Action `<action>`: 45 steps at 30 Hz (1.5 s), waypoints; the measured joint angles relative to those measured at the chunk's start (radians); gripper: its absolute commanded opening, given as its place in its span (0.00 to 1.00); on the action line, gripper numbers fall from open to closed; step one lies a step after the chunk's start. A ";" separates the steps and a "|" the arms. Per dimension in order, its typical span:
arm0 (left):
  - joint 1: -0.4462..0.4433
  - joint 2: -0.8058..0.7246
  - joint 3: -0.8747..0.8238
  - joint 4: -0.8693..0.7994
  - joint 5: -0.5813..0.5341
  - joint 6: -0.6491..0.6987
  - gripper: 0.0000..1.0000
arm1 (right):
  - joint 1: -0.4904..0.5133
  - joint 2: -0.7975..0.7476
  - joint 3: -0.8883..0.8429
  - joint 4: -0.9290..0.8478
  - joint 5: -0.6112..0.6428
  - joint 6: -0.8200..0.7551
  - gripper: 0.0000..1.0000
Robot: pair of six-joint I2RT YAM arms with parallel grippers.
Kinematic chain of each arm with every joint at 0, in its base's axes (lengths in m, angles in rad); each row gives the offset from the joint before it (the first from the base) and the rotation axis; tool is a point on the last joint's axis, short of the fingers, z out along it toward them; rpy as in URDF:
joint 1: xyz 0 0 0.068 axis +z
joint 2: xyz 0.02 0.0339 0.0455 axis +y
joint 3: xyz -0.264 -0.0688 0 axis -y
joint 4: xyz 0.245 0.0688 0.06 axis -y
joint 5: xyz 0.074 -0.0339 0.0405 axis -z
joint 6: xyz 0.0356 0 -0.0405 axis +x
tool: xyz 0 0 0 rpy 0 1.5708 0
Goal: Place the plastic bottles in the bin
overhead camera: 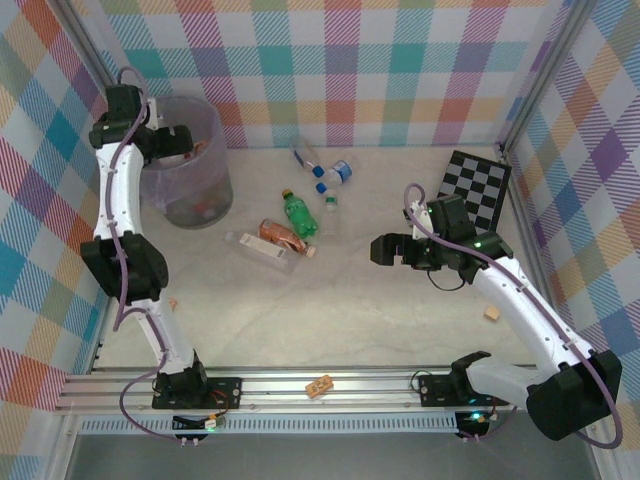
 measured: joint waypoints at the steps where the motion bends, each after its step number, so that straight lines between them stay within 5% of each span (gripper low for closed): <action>1: 0.000 -0.018 0.002 0.000 0.000 0.000 1.00 | 0.000 0.000 -0.002 0.002 0.008 0.000 0.99; 15: -0.034 -0.221 -0.032 -0.002 -0.014 -0.036 1.00 | 0.067 0.179 0.113 -0.002 0.146 0.035 0.98; 21: -0.186 -0.547 -0.401 0.105 -0.026 -0.141 1.00 | 0.140 0.369 0.279 -0.003 0.211 0.061 0.95; 28: -0.460 -0.846 -0.875 0.296 -0.020 -0.330 1.00 | 0.201 0.610 0.489 -0.039 0.278 0.056 0.91; 34: -0.517 -0.988 -1.337 0.569 0.045 -0.611 1.00 | 0.231 0.792 0.654 -0.095 0.319 0.049 0.88; 45: -0.609 -1.045 -1.522 0.704 0.025 -0.794 1.00 | 0.248 1.103 0.963 -0.191 0.377 0.027 0.88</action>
